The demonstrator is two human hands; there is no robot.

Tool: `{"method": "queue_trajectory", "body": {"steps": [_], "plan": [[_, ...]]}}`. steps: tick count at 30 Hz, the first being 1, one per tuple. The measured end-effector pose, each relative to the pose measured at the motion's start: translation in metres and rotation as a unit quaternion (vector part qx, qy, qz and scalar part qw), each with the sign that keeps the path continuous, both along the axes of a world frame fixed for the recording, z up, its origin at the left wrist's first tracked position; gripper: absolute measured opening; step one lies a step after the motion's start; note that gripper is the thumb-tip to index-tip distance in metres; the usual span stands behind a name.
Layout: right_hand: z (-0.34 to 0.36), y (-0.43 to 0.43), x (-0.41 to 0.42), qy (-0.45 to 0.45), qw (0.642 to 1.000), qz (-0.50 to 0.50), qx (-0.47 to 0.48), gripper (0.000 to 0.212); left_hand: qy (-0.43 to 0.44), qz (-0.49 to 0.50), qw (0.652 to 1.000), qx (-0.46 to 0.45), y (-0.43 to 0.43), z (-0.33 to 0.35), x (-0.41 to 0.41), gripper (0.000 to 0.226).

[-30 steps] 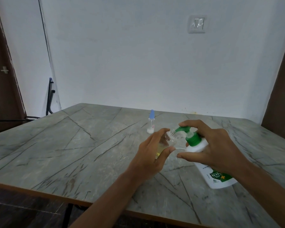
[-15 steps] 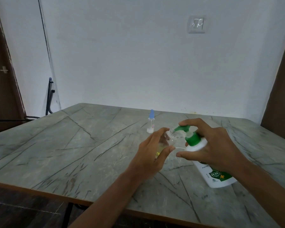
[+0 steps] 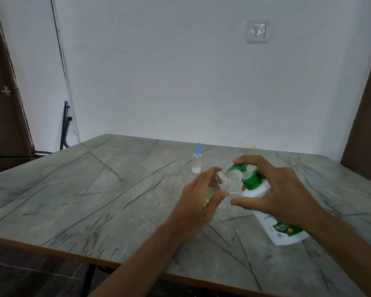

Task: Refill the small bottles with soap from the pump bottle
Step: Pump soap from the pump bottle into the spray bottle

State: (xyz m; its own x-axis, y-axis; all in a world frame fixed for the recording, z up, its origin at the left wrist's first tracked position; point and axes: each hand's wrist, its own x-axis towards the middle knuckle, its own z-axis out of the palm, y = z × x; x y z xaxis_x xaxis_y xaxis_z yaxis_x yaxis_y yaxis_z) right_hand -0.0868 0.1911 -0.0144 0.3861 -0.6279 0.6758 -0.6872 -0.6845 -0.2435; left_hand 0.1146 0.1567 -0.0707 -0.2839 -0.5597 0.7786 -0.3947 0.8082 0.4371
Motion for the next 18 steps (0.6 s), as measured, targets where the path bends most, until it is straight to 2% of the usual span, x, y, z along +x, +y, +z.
{"method": "queue_trajectory", "body": {"steps": [3,18], "plan": [[0.0003,0.0003,0.0005,0.014,1.0,-0.004,0.002,0.083,-0.002,0.004,1.0,0.001,0.0001,-0.0001,-0.0006,0.043],[-0.0048,-0.0044,-0.0037,0.005,1.0,-0.003,-0.017,0.067,0.006,0.024,1.0,0.005,-0.0017,-0.0018,-0.0013,0.049]]}}
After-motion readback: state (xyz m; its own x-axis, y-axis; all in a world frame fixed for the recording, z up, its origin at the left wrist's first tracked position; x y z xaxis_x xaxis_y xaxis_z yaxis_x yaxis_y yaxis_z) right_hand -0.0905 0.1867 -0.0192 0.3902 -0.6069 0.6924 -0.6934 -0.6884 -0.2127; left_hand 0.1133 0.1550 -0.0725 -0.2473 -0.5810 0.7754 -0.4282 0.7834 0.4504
